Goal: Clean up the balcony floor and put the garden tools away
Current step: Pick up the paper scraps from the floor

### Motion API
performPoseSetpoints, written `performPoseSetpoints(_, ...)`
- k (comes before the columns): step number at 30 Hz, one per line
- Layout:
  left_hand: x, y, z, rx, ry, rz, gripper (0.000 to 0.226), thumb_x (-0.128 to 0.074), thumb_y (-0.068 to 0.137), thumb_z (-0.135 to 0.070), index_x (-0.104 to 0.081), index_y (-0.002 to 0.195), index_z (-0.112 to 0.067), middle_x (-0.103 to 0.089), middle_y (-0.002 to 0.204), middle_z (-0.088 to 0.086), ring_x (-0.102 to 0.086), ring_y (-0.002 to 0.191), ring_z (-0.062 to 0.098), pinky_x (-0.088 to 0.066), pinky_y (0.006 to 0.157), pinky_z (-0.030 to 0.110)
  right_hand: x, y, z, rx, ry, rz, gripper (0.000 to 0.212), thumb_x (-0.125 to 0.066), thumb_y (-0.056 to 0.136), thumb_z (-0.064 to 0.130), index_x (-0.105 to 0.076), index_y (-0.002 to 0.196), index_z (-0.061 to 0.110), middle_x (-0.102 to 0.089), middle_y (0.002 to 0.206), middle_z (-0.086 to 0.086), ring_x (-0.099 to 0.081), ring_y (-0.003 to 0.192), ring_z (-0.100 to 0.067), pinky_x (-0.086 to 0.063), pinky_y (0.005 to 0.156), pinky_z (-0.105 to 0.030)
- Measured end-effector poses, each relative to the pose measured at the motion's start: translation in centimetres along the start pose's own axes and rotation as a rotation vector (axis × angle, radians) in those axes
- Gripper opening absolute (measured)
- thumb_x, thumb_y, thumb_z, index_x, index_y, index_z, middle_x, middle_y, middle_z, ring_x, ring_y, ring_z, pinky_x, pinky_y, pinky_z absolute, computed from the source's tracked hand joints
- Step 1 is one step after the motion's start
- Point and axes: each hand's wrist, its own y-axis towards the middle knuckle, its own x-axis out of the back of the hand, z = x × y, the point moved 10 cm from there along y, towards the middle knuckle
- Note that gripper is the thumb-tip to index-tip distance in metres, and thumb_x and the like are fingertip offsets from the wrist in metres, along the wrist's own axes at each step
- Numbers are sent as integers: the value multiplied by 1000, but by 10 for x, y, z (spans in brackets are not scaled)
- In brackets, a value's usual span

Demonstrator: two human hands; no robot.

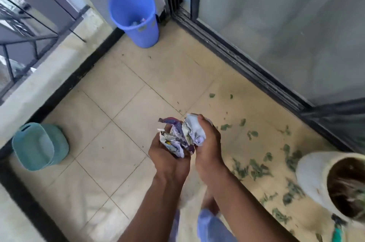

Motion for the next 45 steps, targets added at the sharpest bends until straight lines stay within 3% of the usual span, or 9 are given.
performPoseSetpoints(6,-88,82,-88,-48,-63,14,40,-52,97,-37,-77,107,-8,-64,138,17,-59,131,38,-38,118,49,-107,100,34,-80,-26,123,16,-63,98,26,-67,103,12,-72,94,-1,-68,89,-22,-57,74,-28)
performPoseSetpoints(10,-143,140,-162,-56,-36,8,47,-43,101,-39,-73,118,-5,-68,133,18,-60,129,38,-39,116,50,-182,172,68,-41,-132,134,28,-53,106,23,-62,128,8,-67,107,-5,-67,90,-16,-57,81,-31)
performPoseSetpoints(13,-196,187,-215,-74,-60,52,55,-41,100,-42,-65,133,-4,-65,135,21,-60,128,41,-41,115,52,-247,222,86,-121,-66,159,22,-48,107,15,-66,112,3,-62,82,-5,-63,67,-12,-53,70,-23)
performPoseSetpoints(18,-230,311,-271,115,-77,84,68,-48,95,-56,-41,155,-25,-49,154,18,-40,142,52,-33,109,73,-351,291,125,-131,-65,230,40,-54,103,31,-61,137,12,-68,128,-8,-69,110,-22,-59,87,-34)
performPoseSetpoints(22,-315,273,-350,65,70,197,80,-57,87,-60,-53,146,-6,-56,144,25,-51,136,43,-34,117,56,-393,321,141,-257,-95,198,39,-56,99,50,-59,123,19,-64,105,-3,-64,92,-19,-53,84,-33)
performPoseSetpoints(25,-324,281,-349,150,67,205,90,-59,88,-58,-39,147,8,-49,143,35,-51,134,49,-37,117,56,-407,331,149,-285,-113,209,53,-53,100,54,-48,141,22,-56,118,-7,-58,117,-27,-48,105,-40)
performPoseSetpoints(30,-313,270,-357,-58,295,44,67,-47,101,-54,-40,153,-12,-50,150,18,-53,133,42,-43,111,56,-382,323,147,-260,-131,183,50,-52,101,54,-50,142,24,-62,118,-5,-63,106,-23,-50,97,-40)
performPoseSetpoints(35,-288,250,-297,7,585,14,36,-47,102,-48,-64,116,-19,-67,135,7,-65,121,32,-48,105,45,-316,291,130,-267,-107,121,37,-56,99,53,-62,120,24,-64,124,-5,-65,111,-25,-54,92,-39)
performPoseSetpoints(45,-194,150,-94,130,1339,51,26,-53,101,-28,-70,117,-17,-77,110,6,-72,103,24,-56,91,36,-60,142,119,83,-383,-236,35,-69,89,47,-71,108,17,-75,101,-2,-71,98,-22,-56,84,-36)
